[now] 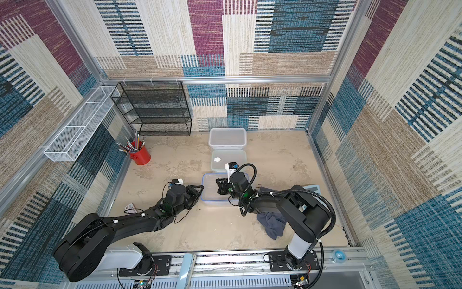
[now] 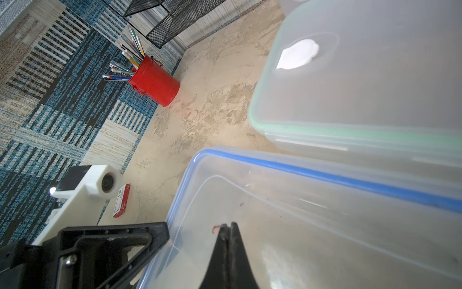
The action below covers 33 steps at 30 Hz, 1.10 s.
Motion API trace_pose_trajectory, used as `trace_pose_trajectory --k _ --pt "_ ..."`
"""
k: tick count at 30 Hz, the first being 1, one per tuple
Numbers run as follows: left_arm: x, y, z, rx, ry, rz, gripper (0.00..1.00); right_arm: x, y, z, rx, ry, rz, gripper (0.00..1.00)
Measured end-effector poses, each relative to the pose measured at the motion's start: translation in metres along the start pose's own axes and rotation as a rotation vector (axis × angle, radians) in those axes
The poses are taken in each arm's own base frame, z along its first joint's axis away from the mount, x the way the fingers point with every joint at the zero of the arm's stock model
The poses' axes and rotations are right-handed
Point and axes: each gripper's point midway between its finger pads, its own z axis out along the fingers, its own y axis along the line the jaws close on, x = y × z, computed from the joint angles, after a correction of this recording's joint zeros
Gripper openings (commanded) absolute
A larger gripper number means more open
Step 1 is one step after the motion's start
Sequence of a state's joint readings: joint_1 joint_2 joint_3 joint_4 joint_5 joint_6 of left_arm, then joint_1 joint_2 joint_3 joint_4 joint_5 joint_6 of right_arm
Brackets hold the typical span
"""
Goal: Wipe the insides of the lunch boxes
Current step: Open the fastener of the lunch box.
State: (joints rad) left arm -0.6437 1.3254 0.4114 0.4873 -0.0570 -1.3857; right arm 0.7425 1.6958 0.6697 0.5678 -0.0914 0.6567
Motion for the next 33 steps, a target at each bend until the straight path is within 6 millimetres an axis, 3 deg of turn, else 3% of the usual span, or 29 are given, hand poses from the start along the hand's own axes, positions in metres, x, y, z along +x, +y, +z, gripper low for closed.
trace_pose_trajectory --k 11,16,18,20,33 --pt "-0.001 0.004 -0.006 -0.053 -0.001 0.023 0.0 0.001 0.003 0.004 -0.004 -0.004 -0.005 0.0" --pt "-0.002 0.004 -0.006 -0.053 -0.005 0.02 0.43 0.0 0.005 0.005 -0.008 -0.005 0.003 0.0" --pt "-0.002 0.004 -0.006 -0.049 -0.004 0.01 0.56 0.0 0.005 0.005 -0.01 -0.006 0.01 0.0" --pt "-0.003 -0.002 -0.008 -0.019 -0.011 -0.013 0.62 0.0 0.006 0.006 -0.014 -0.007 0.015 0.0" --pt "-0.007 -0.007 -0.011 0.066 -0.051 -0.137 0.65 -0.001 0.01 0.004 -0.047 -0.018 0.029 0.0"
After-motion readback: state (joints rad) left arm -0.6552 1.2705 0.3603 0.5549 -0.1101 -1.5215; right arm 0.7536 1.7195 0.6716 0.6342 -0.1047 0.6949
